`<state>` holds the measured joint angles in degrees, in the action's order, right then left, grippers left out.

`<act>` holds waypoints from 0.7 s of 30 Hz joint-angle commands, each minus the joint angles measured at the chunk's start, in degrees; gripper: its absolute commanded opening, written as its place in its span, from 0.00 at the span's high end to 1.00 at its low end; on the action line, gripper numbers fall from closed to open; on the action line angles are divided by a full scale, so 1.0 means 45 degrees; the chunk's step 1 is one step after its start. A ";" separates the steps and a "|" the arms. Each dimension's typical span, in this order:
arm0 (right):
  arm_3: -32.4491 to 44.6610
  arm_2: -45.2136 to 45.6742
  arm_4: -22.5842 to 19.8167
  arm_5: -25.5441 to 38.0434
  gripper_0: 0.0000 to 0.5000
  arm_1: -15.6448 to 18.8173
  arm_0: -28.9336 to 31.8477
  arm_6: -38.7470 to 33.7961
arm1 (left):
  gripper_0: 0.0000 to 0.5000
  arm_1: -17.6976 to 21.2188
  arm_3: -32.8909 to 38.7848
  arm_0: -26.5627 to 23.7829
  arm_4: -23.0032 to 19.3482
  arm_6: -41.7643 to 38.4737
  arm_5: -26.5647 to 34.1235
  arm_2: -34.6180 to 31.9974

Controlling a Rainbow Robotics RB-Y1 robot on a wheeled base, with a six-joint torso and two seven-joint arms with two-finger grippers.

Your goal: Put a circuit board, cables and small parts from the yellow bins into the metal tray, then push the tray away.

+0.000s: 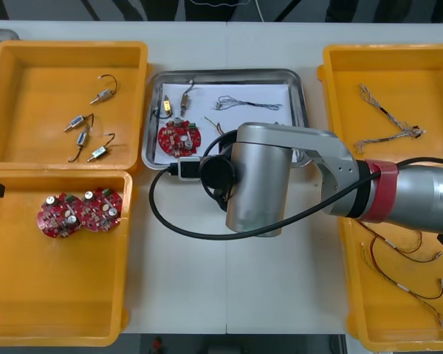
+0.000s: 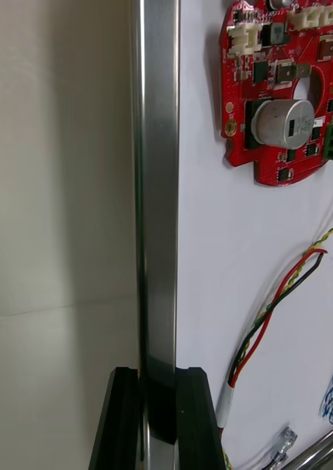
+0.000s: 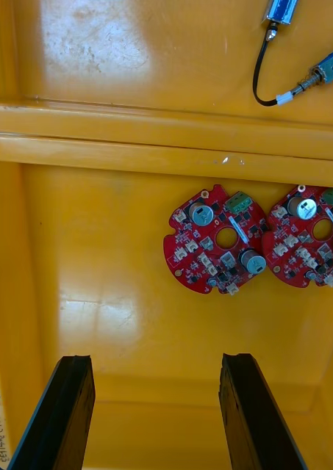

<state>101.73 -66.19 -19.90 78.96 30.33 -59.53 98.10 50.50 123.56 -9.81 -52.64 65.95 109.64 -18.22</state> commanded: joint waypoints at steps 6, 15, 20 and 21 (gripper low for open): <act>-0.1553 0.0822 -0.0032 -0.1239 1.00 -0.0411 -0.0893 0.0544 | 0.00 0.0574 0.0335 0.0208 0.0058 0.1516 0.0079 -0.0365; -0.3604 0.1193 -0.0071 -0.2450 1.00 -0.1036 -0.1303 0.0818 | 0.00 0.0574 0.0335 0.0208 0.0058 0.1516 0.0079 -0.0365; -0.4424 0.1193 -0.0598 -0.3231 1.00 -0.1114 -0.1655 0.1013 | 0.00 0.0574 0.0335 0.0208 0.0058 0.1516 0.0079 -0.0365; -0.4561 0.1193 -0.0755 -0.3407 1.00 -0.1114 -0.1733 0.1091 | 0.00 0.0574 0.0335 0.0208 0.0058 0.1516 0.0079 -0.0365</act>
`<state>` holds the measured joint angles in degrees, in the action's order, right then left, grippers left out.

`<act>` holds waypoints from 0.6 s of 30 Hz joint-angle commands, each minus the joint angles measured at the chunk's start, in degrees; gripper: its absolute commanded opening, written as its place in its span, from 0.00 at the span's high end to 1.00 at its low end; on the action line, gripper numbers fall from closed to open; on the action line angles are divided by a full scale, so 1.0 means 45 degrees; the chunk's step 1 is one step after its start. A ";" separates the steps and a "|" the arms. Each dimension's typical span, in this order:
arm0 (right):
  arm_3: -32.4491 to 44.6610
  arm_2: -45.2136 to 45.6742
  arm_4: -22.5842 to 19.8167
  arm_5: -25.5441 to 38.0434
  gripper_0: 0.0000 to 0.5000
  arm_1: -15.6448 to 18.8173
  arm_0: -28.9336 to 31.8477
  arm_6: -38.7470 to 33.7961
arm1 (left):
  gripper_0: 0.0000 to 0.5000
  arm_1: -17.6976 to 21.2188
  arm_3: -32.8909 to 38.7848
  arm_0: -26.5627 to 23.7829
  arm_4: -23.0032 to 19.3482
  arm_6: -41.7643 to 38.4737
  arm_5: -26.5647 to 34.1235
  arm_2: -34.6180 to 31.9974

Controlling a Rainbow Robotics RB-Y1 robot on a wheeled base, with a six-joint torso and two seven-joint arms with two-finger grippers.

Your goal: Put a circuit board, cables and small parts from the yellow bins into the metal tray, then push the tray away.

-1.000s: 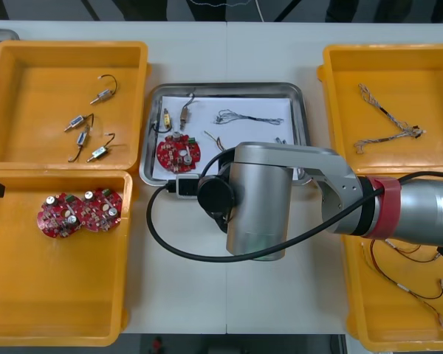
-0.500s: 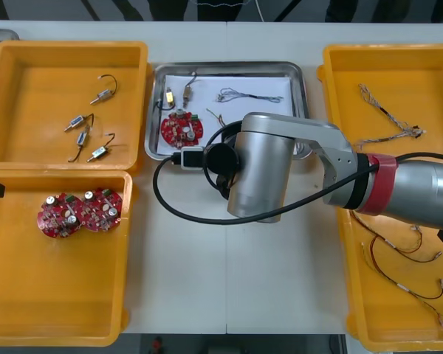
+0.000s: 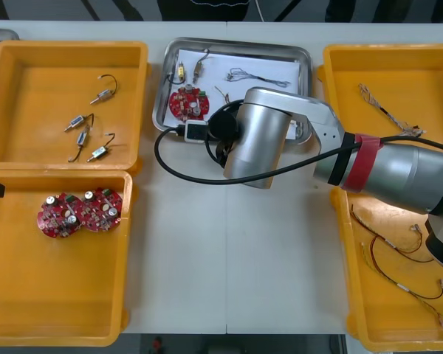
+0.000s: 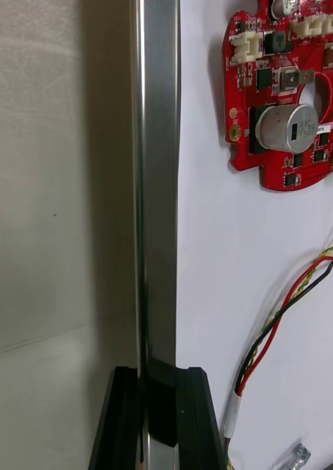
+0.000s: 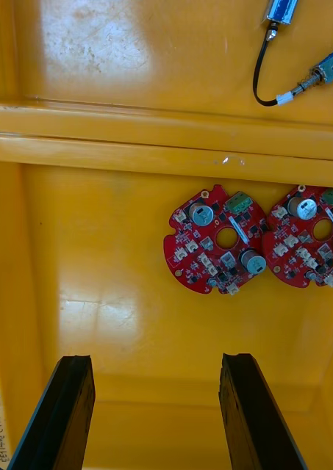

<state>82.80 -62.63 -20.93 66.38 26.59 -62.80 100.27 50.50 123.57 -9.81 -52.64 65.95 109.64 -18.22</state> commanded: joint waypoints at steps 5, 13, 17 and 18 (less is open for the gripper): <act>-0.0821 0.0383 -0.0701 -0.1197 1.00 -0.0284 -0.1162 0.0999 | 0.00 0.0574 0.0333 0.0207 0.0058 0.1515 0.0079 -0.0365; -0.1465 0.0383 -0.0721 -0.1802 1.00 -0.0303 -0.1259 0.1585 | 0.00 0.0574 0.0333 0.0207 0.0058 0.1515 0.0079 -0.0365; -0.1739 0.0383 -0.0740 -0.2076 1.00 -0.0303 -0.1259 0.1819 | 0.00 0.0574 0.0333 0.0207 0.0058 0.1515 0.0079 -0.0365; -0.1758 0.0383 -0.0740 -0.2115 0.87 -0.0284 -0.1259 0.1878 | 0.00 0.0574 0.0333 0.0207 0.0058 0.1515 0.0079 -0.0365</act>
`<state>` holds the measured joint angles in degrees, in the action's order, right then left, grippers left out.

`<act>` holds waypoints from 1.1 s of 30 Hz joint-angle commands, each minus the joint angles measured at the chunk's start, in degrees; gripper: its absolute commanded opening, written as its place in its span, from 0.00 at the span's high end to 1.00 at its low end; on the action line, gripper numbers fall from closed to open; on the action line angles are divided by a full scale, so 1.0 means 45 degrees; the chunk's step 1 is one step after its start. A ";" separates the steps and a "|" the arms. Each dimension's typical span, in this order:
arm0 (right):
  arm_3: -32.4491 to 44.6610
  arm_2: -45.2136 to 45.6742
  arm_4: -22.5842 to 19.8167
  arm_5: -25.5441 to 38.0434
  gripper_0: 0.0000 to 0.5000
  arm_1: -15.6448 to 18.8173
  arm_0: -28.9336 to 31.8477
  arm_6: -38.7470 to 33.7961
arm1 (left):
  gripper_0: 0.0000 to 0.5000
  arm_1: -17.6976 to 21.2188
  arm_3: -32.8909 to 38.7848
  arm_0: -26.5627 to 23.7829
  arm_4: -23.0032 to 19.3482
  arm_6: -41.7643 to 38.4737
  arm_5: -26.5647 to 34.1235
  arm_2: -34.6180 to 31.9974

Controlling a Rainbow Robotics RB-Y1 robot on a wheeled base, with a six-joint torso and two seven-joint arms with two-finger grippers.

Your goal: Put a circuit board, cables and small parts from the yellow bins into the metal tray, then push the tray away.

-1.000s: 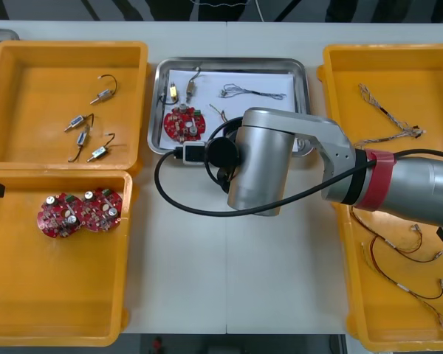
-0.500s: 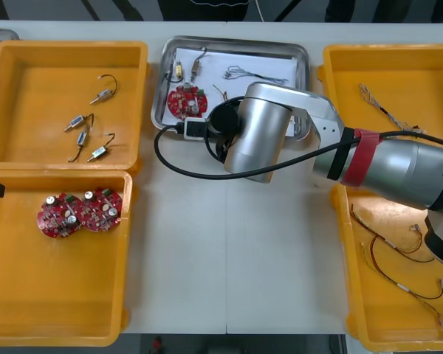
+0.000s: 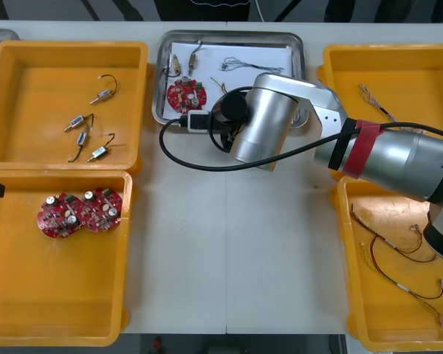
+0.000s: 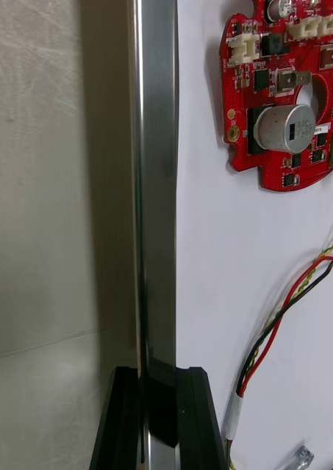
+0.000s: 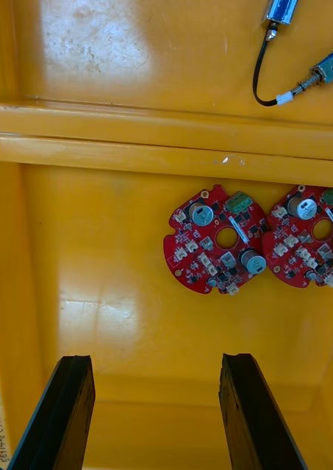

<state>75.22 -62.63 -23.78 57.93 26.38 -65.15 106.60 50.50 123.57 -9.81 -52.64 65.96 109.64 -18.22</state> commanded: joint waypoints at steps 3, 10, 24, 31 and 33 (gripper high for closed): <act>-0.0095 0.0383 -0.0125 -0.0237 0.14 -0.0257 -0.0738 0.0530 | 0.00 0.0574 0.0333 0.0207 0.0058 0.1515 0.0079 -0.0365; 0.0179 0.0558 -0.0769 -0.0159 0.00 -0.0023 -0.0738 0.0609 | 0.00 0.0574 0.0333 0.0207 0.0058 0.1515 0.0079 -0.0365; 0.3968 0.2863 -0.1336 0.3357 0.00 0.0329 0.1137 0.0511 | 0.00 0.0574 0.0333 0.0207 0.0058 0.1515 0.0079 -0.0365; 0.6468 0.4406 -0.1219 0.5896 0.00 0.0368 0.2739 0.0316 | 0.00 0.0574 0.0333 0.0207 0.0058 0.1515 0.0079 -0.0365; 0.6897 0.4680 -0.1121 0.6325 0.00 0.0368 0.3071 0.0277 | 0.00 0.0574 0.0333 0.0207 0.0058 0.1515 0.0079 -0.0365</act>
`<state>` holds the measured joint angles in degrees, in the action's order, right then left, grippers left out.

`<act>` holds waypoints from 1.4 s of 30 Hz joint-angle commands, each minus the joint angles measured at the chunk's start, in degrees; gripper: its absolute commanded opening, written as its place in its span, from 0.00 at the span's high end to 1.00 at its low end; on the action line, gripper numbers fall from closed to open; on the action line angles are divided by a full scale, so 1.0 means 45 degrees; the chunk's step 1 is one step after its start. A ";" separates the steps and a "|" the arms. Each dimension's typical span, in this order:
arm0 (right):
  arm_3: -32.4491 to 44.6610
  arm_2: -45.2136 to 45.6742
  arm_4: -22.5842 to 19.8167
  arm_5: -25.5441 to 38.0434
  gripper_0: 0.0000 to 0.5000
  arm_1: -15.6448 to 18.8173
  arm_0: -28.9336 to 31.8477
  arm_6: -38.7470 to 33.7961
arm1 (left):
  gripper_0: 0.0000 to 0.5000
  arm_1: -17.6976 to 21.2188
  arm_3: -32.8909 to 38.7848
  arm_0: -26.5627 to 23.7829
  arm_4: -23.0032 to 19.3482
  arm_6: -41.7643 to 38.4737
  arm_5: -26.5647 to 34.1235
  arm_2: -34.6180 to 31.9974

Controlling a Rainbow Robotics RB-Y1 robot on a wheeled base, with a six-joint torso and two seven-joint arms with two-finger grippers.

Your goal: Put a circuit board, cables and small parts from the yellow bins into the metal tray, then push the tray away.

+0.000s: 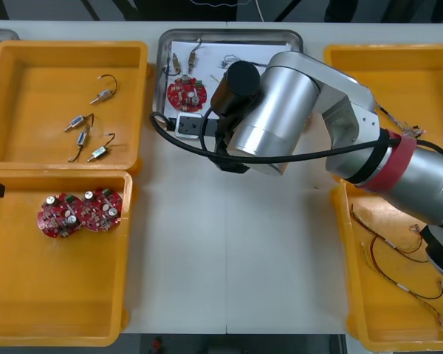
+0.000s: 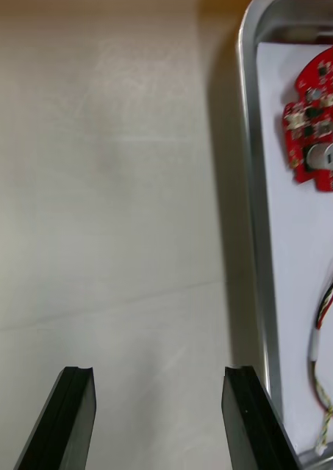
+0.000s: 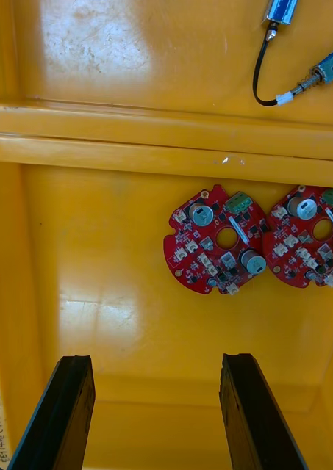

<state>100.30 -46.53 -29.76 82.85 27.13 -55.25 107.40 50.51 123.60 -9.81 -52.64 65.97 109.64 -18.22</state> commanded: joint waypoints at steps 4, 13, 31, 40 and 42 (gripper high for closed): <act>0.3062 0.2353 0.0578 0.2566 0.00 0.0203 0.2024 -0.0057 | 0.00 0.0573 0.0326 0.0207 0.0058 0.1513 0.0079 -0.0365; 0.6070 0.4794 0.0617 0.5222 0.00 0.0828 0.4270 -0.0253 | 0.00 0.0573 0.0326 0.0207 0.0058 0.1513 0.0079 -0.0365; 0.7925 1.0985 -0.0731 0.6034 0.00 0.1042 0.7570 -0.0956 | 0.00 0.0573 0.0326 0.0207 0.0058 0.1513 0.0079 -0.0365; 0.7925 1.3896 -0.1141 0.6034 0.00 0.1120 0.9270 -0.1425 | 0.00 0.0573 0.0326 0.0207 0.0058 0.1513 0.0079 -0.0365; 0.7925 1.4247 -0.1122 0.6034 0.00 0.1179 0.9602 -0.1835 | 0.00 0.0573 0.0326 0.0207 0.0058 0.1513 0.0079 -0.0365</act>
<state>134.01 14.34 -34.37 109.83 30.53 -14.84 102.90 50.53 123.67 -9.80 -52.64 65.97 109.64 -18.22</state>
